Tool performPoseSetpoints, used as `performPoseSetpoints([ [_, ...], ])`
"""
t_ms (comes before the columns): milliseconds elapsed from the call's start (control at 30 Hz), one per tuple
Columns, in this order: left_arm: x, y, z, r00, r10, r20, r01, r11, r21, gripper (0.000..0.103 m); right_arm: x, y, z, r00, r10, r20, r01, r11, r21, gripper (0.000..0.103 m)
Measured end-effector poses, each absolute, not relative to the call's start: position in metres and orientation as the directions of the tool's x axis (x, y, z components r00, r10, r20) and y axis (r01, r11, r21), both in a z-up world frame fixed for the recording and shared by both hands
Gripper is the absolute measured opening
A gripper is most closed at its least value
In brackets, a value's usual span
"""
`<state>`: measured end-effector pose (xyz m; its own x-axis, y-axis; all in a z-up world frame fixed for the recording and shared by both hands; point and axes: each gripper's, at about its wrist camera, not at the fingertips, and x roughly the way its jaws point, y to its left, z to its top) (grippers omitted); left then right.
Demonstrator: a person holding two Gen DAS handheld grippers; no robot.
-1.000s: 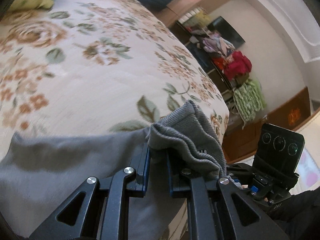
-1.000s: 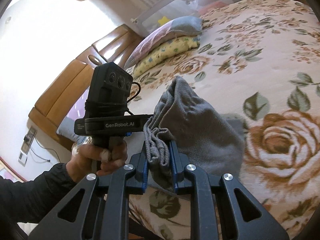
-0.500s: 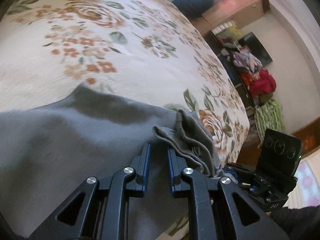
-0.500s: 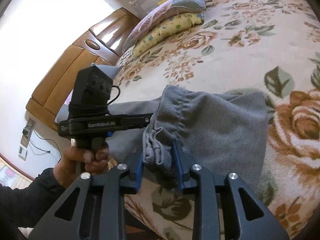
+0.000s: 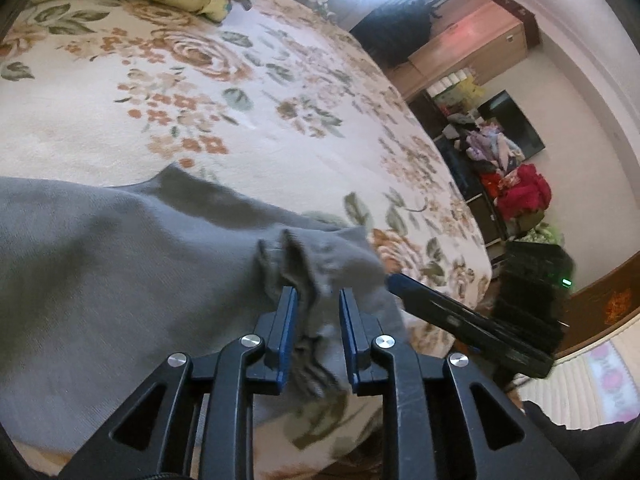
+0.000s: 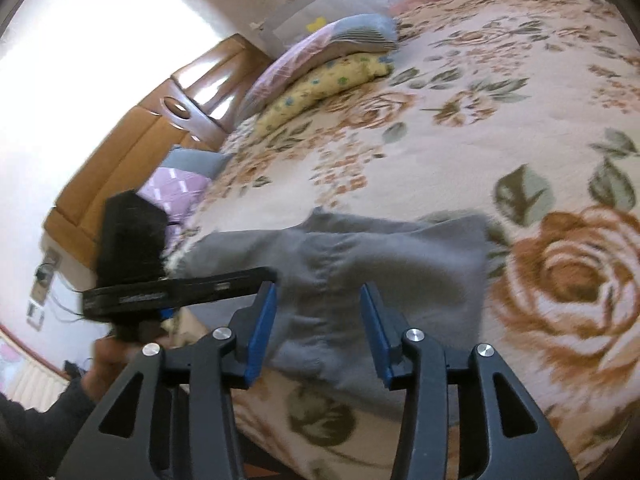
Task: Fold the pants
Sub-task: 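Lower the folded sweatpants onto the bed and open both tools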
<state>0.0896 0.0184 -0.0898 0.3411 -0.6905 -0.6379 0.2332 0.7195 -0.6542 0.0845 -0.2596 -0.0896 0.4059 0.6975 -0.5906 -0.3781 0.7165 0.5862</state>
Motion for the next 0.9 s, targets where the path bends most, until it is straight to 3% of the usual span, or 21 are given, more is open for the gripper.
performPoseSetpoints([
  [167,0.085,-0.002,-0.089,0.321,-0.699,-0.639,0.253,0.713,-0.654,0.026,0.099,-0.260,-0.096,0.414,0.663,-0.623,-0.370,0.748,0.551,0.035],
  [400,0.081,-0.023,-0.116,0.302,-0.583,-0.754,0.226,0.812,-0.538,0.026,0.118,-0.254,-0.125,0.385,0.567,-0.728,-0.326,0.822,0.468,0.031],
  [533,0.079,-0.021,-0.118,0.314,-0.537,-0.783,0.209,0.843,-0.495,0.026,0.116,-0.257,-0.124,0.385,0.584,-0.715,-0.328,0.811,0.485,0.031],
  [900,0.051,0.010,-0.087,0.474,-0.324,-0.819,0.059,0.939,-0.338,0.046,0.102,-0.242,-0.087,0.397,0.630,-0.668,-0.399,0.774,0.492,0.033],
])
